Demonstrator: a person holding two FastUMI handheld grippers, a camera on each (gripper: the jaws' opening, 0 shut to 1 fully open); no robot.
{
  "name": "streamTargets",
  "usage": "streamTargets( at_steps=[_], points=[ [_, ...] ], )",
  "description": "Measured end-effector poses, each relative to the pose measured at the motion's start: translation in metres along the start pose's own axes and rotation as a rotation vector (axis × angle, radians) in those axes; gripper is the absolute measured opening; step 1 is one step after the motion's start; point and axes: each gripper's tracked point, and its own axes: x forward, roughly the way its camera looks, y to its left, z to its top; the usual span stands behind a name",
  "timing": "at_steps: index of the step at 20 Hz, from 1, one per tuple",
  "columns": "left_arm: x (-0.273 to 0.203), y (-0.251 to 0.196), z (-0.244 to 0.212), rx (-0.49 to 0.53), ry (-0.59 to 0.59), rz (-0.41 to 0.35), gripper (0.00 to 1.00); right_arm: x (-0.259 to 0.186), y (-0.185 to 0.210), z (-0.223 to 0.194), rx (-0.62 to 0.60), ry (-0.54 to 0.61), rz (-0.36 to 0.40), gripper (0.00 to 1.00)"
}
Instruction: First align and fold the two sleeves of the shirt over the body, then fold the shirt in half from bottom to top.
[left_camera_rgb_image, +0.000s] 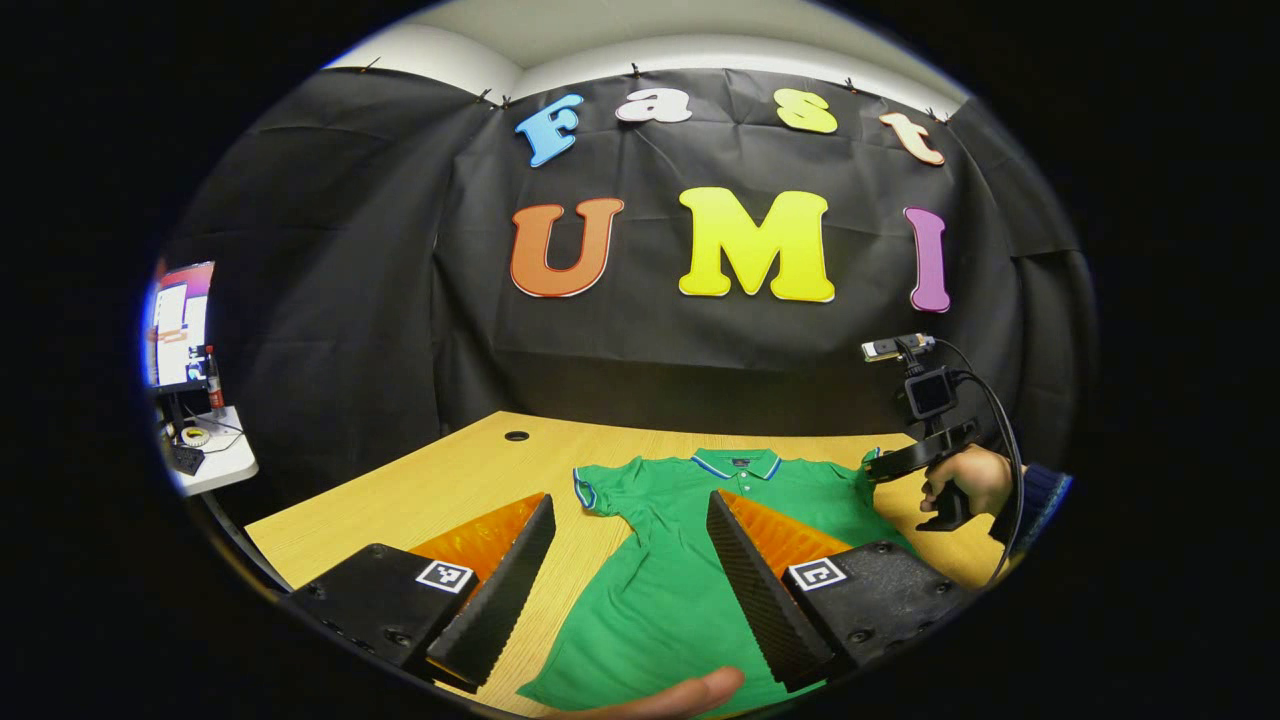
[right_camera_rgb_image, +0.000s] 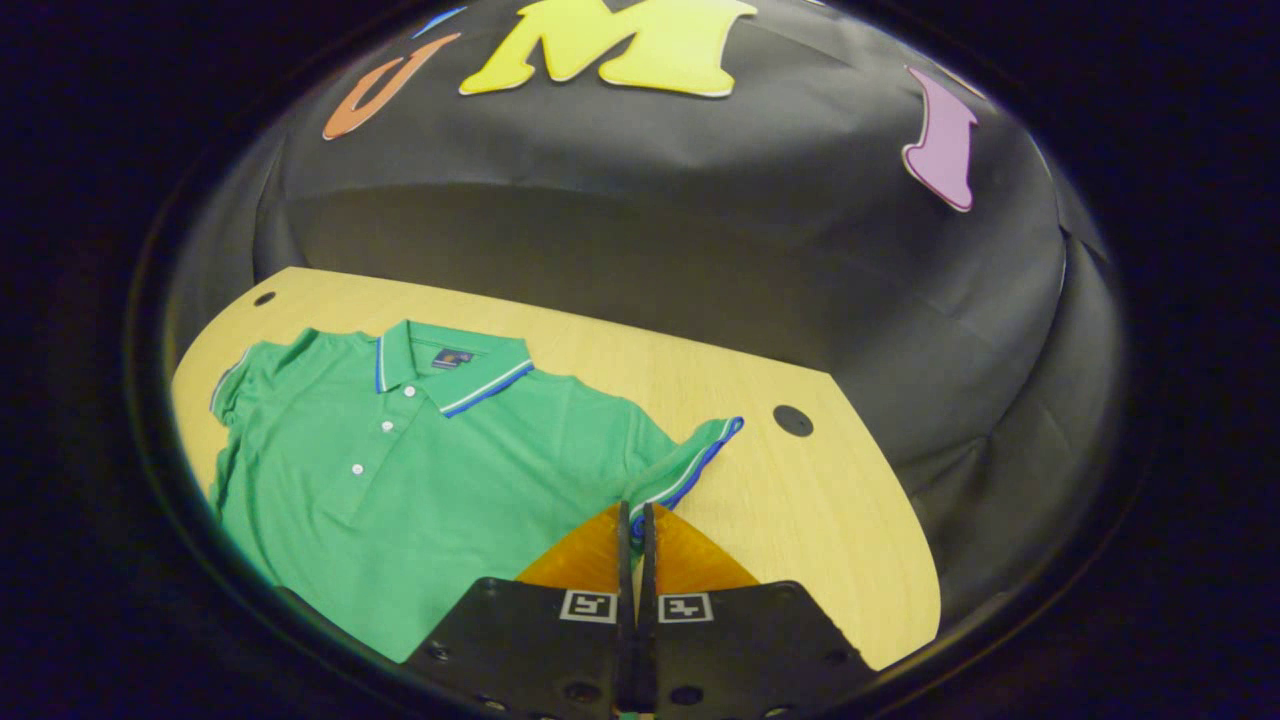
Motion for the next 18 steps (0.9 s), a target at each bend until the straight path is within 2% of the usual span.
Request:
streamTargets(
  at_steps=[4,7,8,10,12,13,14,15,17,18],
  points=[
    [0.002,-0.001,-0.002,0.005,0.008,-0.008,0.98,-0.006,0.045,0.009,-0.085,-0.044,0.049,0.00],
    [0.005,0.006,-0.004,-0.001,0.014,0.008,0.98,-0.006,0.066,0.004,-0.099,-0.035,0.078,0.01],
    [0.005,0.008,-0.005,-0.004,0.017,0.013,0.98,-0.004,0.070,0.001,-0.099,-0.027,0.082,0.05],
    [0.007,0.011,-0.006,-0.010,0.026,0.020,0.98,-0.005,0.076,-0.002,-0.070,-0.019,0.097,0.06],
    [0.011,0.011,-0.011,-0.018,0.039,0.023,0.98,-0.017,0.082,0.001,-0.041,-0.033,0.134,0.16],
    [0.013,0.010,-0.014,-0.020,0.049,0.021,0.99,-0.025,0.082,0.007,-0.032,-0.061,0.146,0.27],
    [0.015,0.008,-0.018,-0.020,0.060,0.016,0.99,-0.036,0.083,0.010,-0.023,-0.089,0.163,0.33],
    [0.018,0.005,-0.022,-0.017,0.070,0.011,0.99,-0.047,0.079,0.015,-0.014,-0.118,0.160,0.50],
    [0.025,0.008,-0.029,-0.012,0.089,0.019,0.99,-0.073,0.074,0.023,-0.004,-0.181,0.175,0.92],
    [0.028,0.011,-0.032,-0.011,0.098,0.032,0.98,-0.086,0.069,0.026,-0.001,-0.212,0.168,0.93]
  ],
)
